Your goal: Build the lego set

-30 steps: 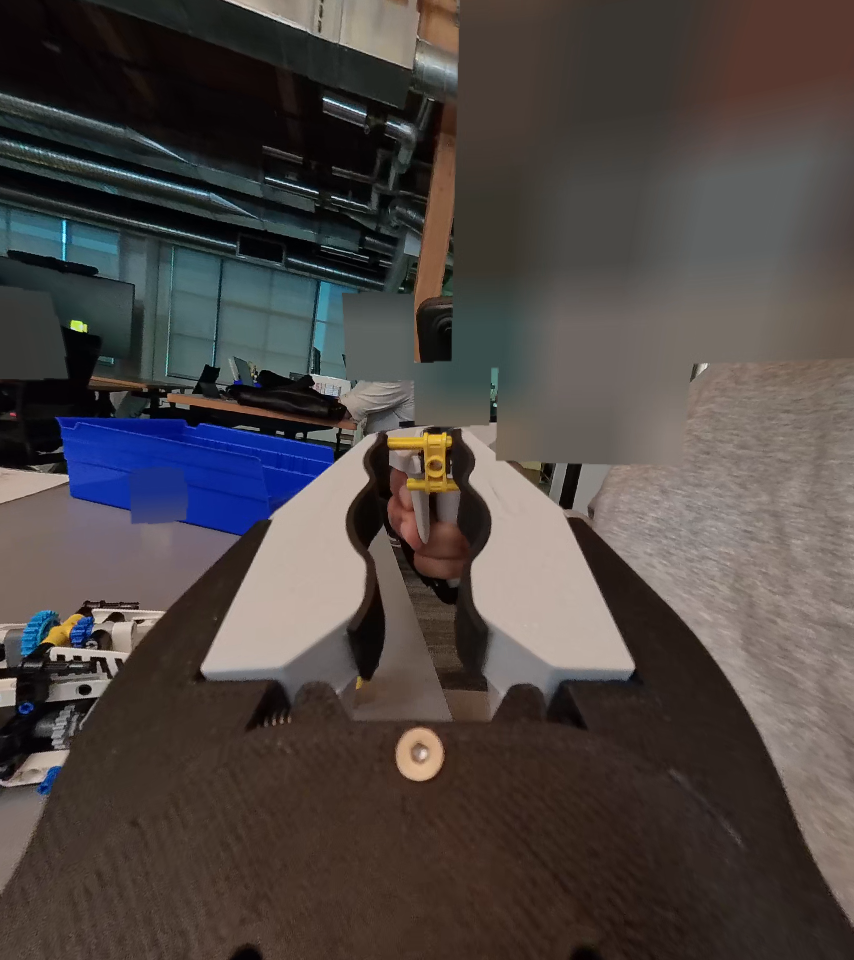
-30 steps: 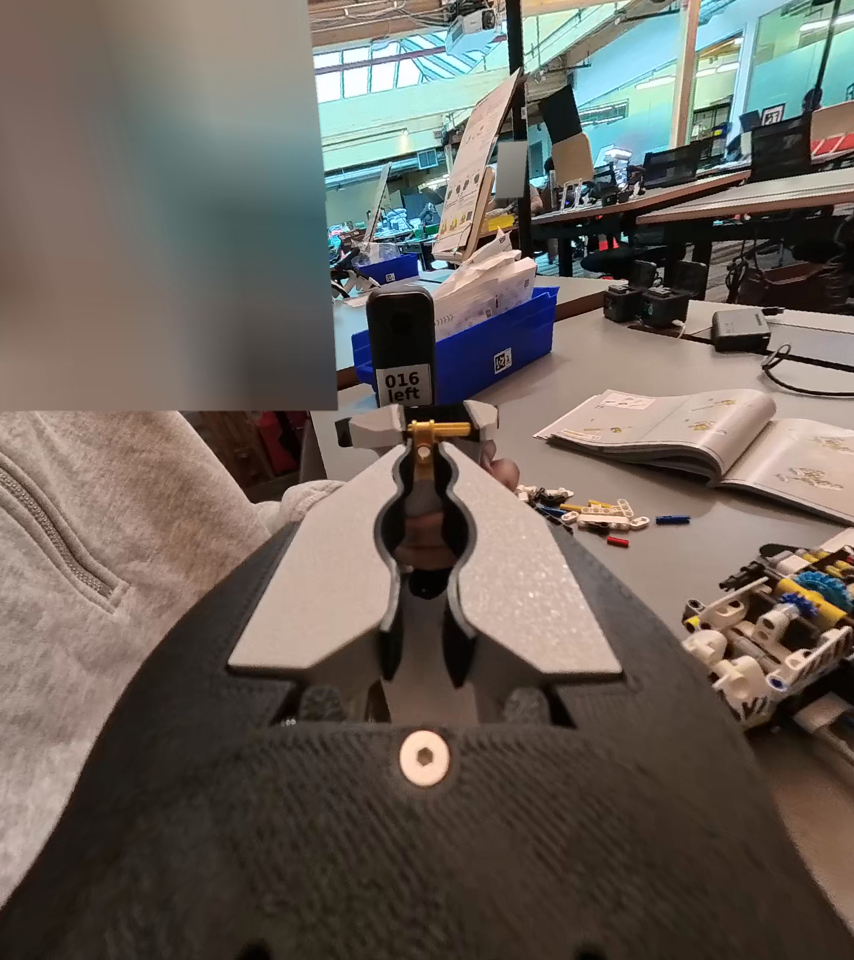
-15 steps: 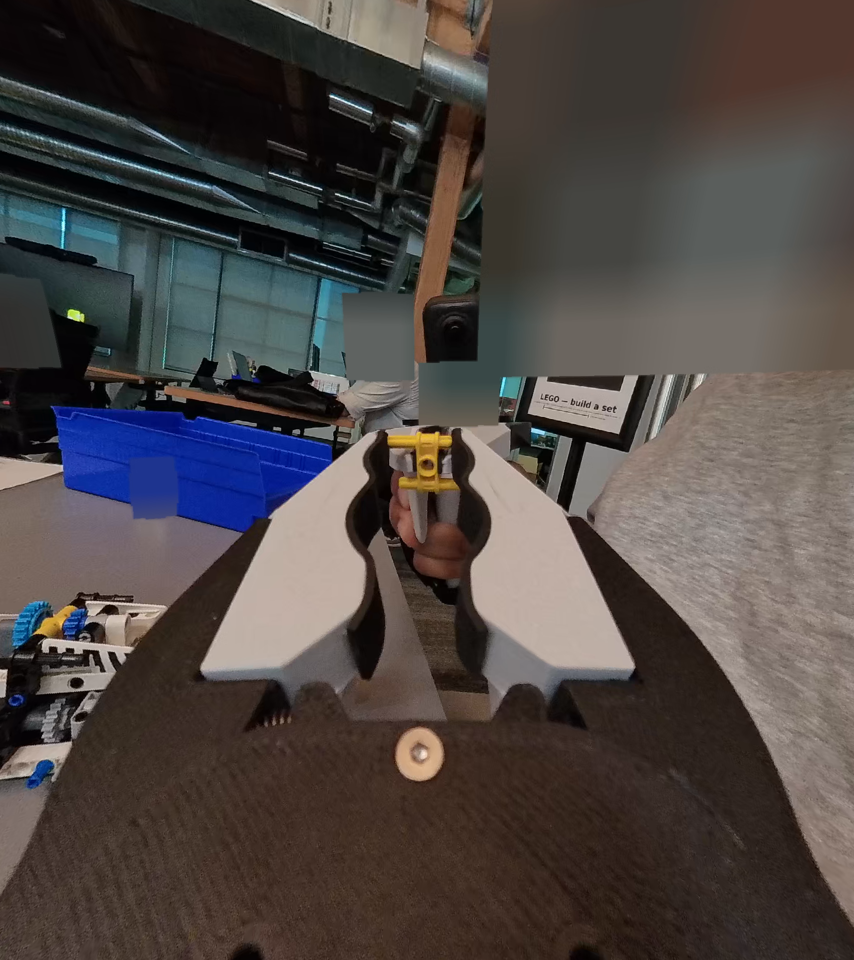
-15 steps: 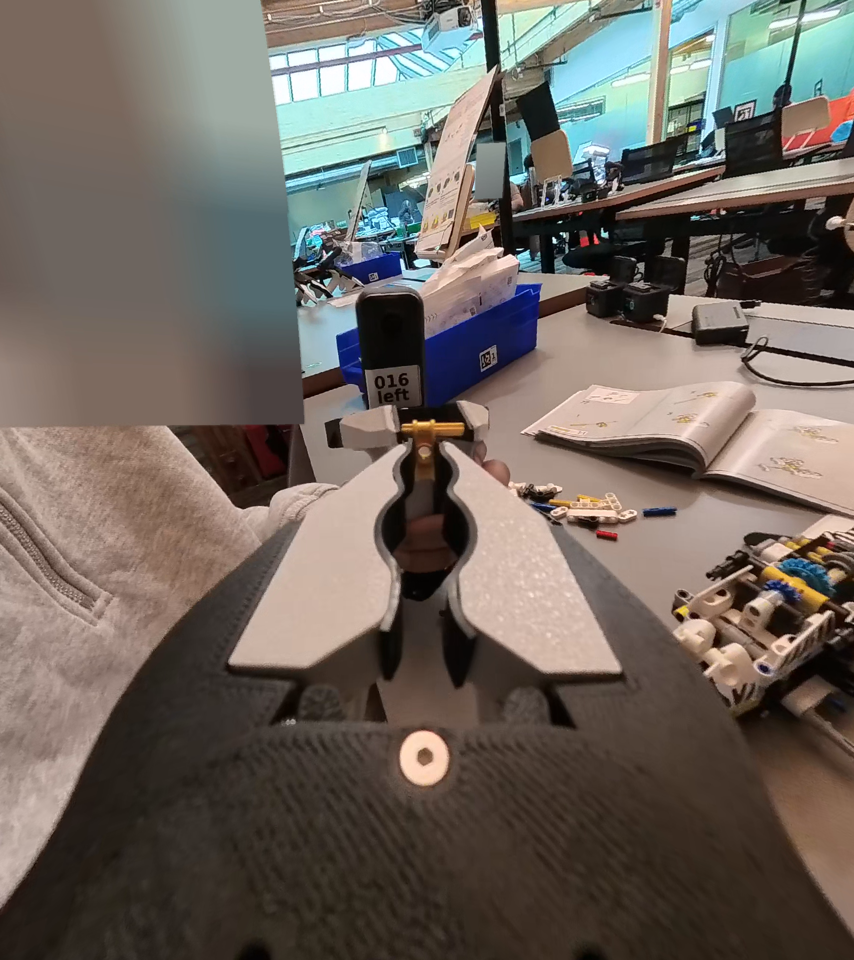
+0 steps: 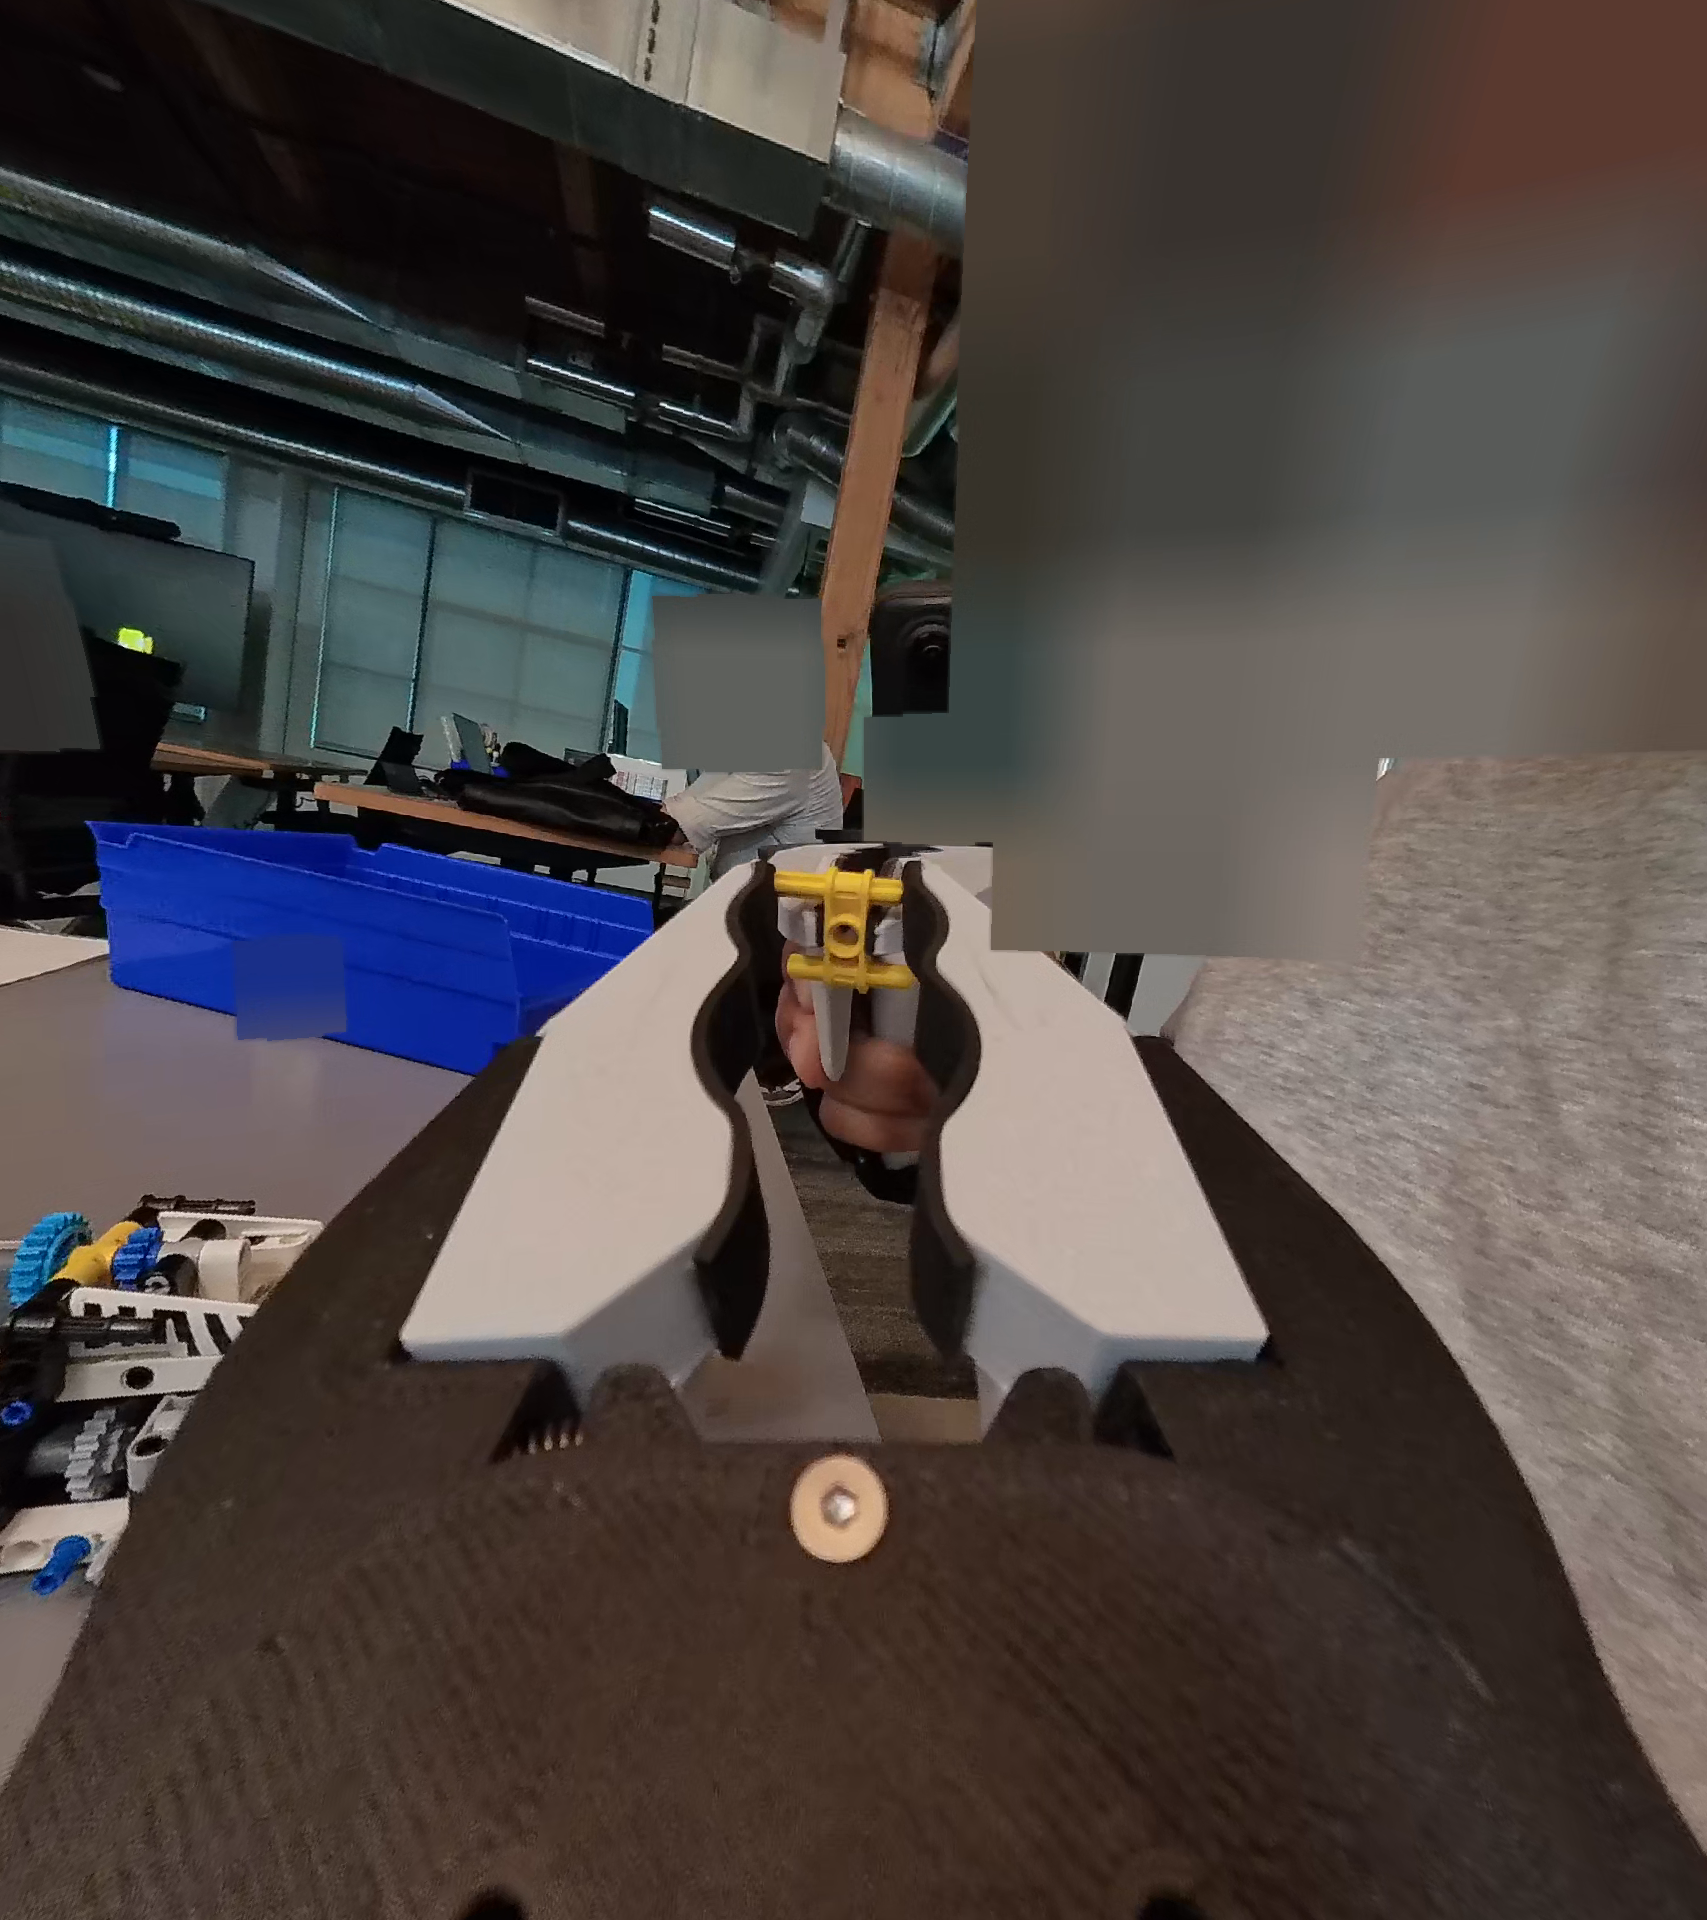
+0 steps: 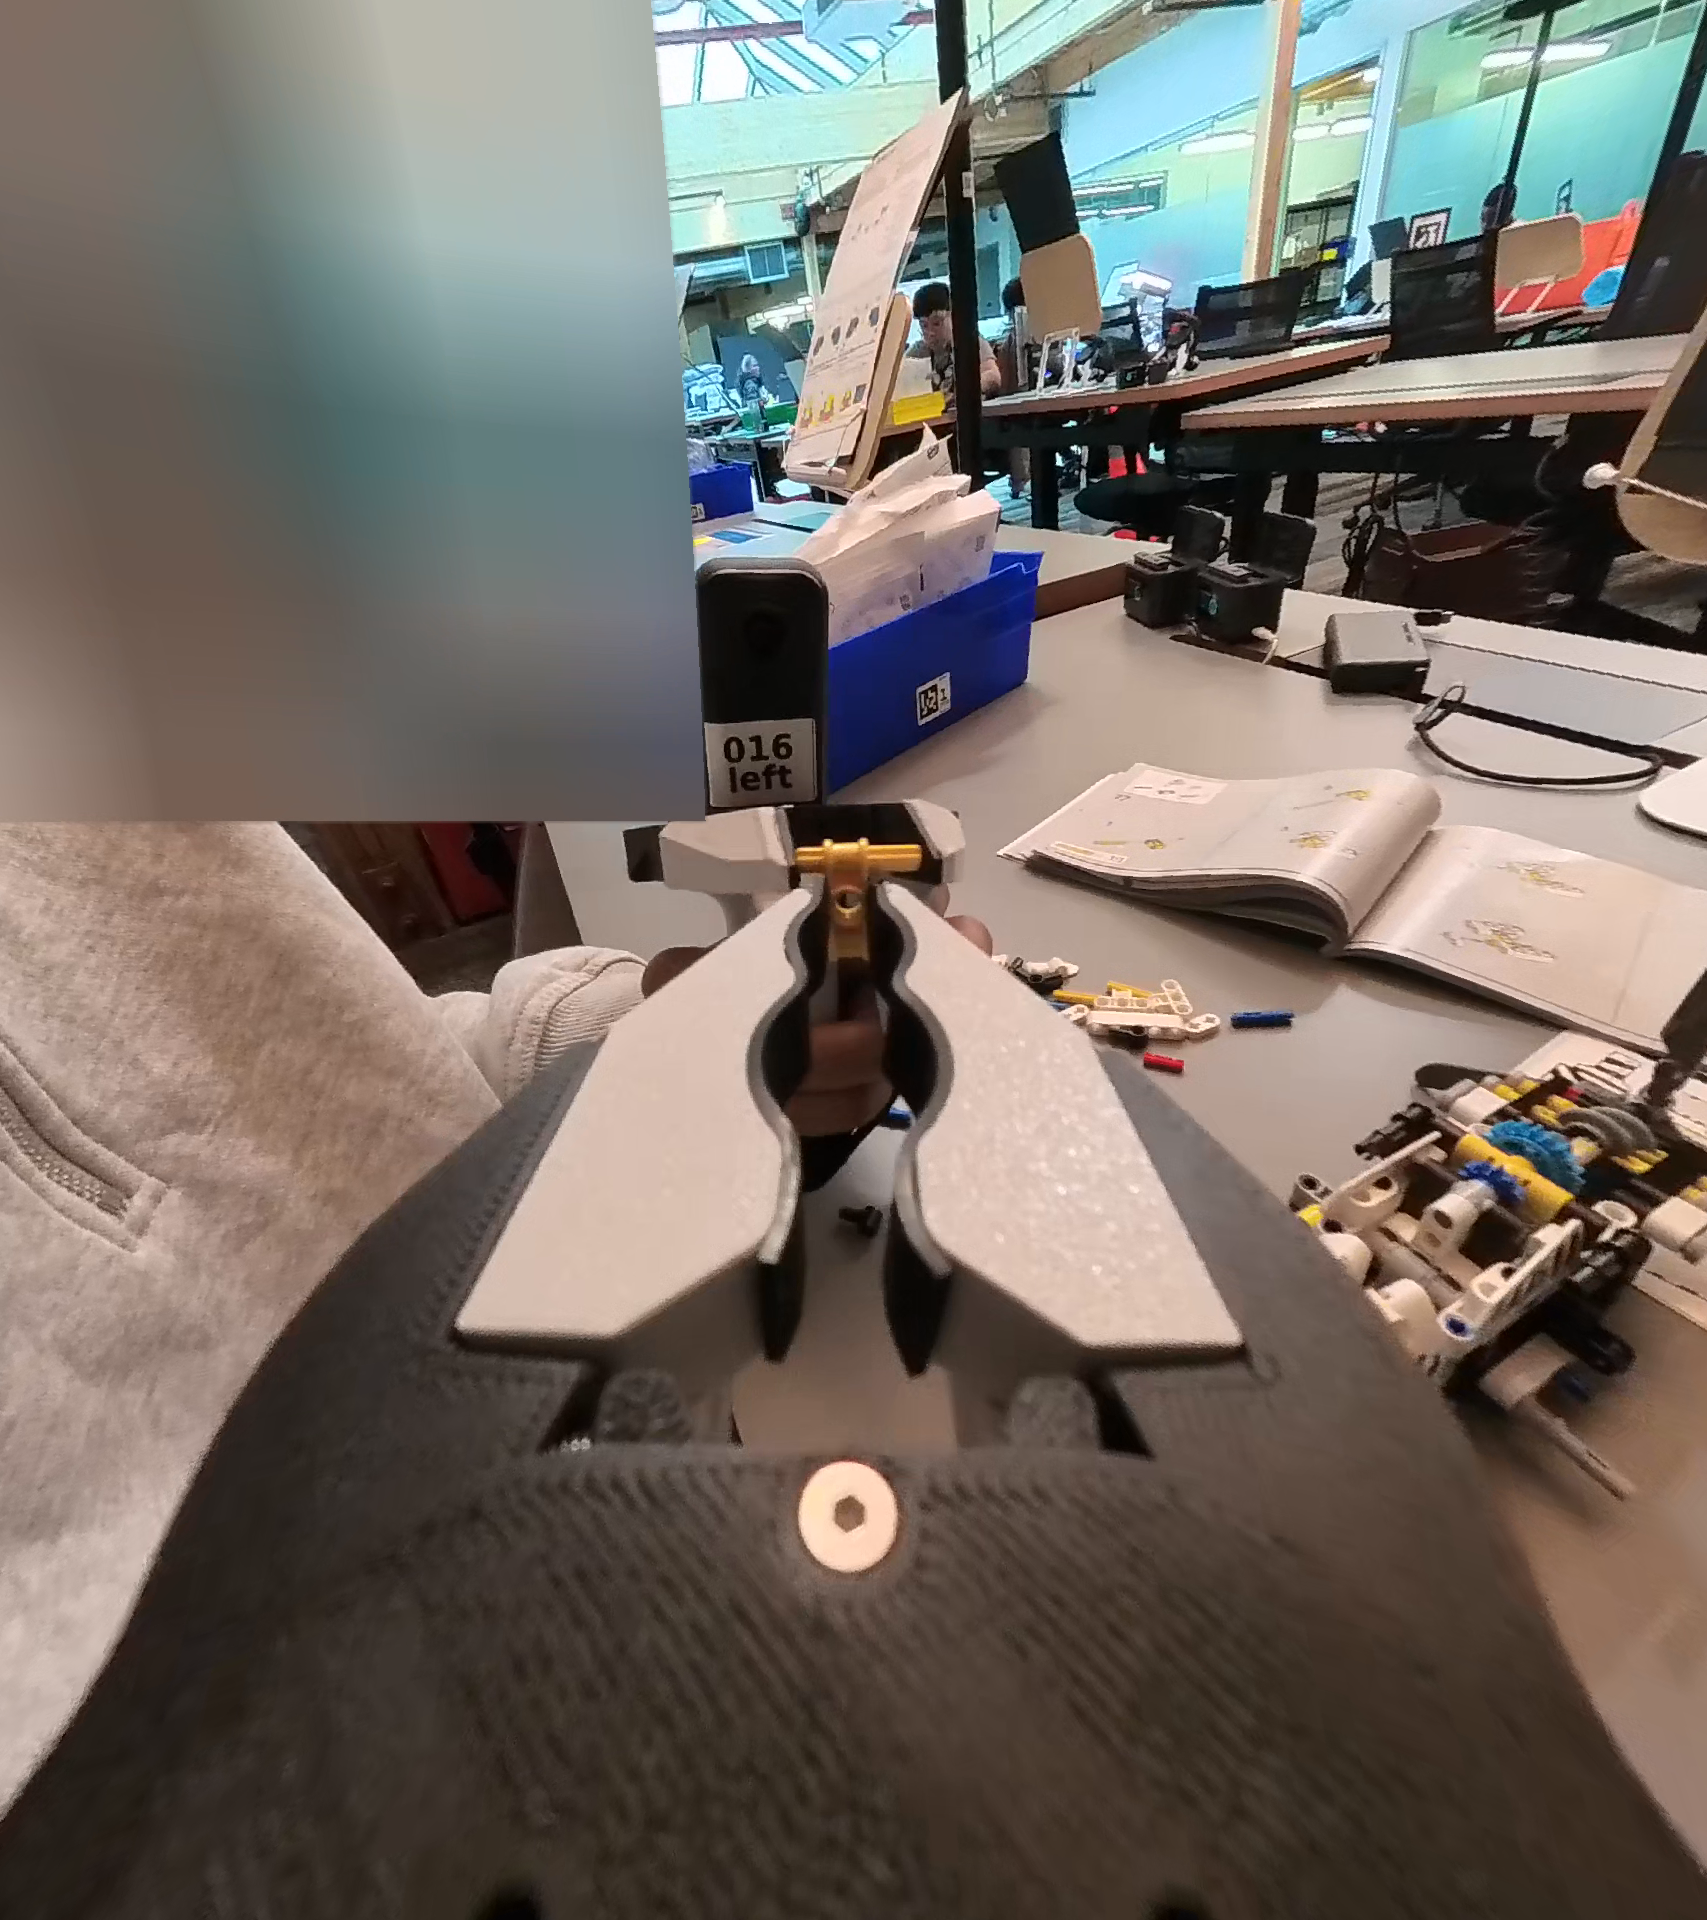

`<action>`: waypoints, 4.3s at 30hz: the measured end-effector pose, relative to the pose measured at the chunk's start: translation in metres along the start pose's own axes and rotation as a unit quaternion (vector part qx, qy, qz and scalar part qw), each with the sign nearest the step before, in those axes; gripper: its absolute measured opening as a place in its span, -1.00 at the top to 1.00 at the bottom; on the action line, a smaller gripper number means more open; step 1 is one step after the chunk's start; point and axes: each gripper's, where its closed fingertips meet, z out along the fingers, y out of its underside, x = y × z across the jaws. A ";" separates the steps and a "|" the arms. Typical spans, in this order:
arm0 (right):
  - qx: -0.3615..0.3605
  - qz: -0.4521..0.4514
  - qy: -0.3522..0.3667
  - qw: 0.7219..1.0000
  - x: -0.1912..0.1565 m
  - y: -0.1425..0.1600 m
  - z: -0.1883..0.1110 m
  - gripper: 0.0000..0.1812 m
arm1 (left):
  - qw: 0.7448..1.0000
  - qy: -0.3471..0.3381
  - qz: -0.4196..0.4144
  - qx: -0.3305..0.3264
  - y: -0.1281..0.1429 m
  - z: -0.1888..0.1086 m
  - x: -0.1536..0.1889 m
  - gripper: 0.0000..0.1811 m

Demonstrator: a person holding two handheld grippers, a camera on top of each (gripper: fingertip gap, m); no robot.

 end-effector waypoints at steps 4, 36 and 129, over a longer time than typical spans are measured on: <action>0.001 -0.003 0.003 1.000 0.000 -0.001 0.000 0.95 | 1.000 0.002 -0.005 0.002 0.000 0.000 0.000 0.74; -0.172 -0.308 0.176 0.919 0.026 0.023 -0.012 0.94 | 0.998 0.022 -0.051 0.026 -0.007 -0.008 -0.004 0.59; -0.262 -0.469 0.269 0.800 0.049 0.033 -0.019 0.94 | 0.976 -0.033 -0.208 -0.061 0.037 -0.001 -0.041 0.80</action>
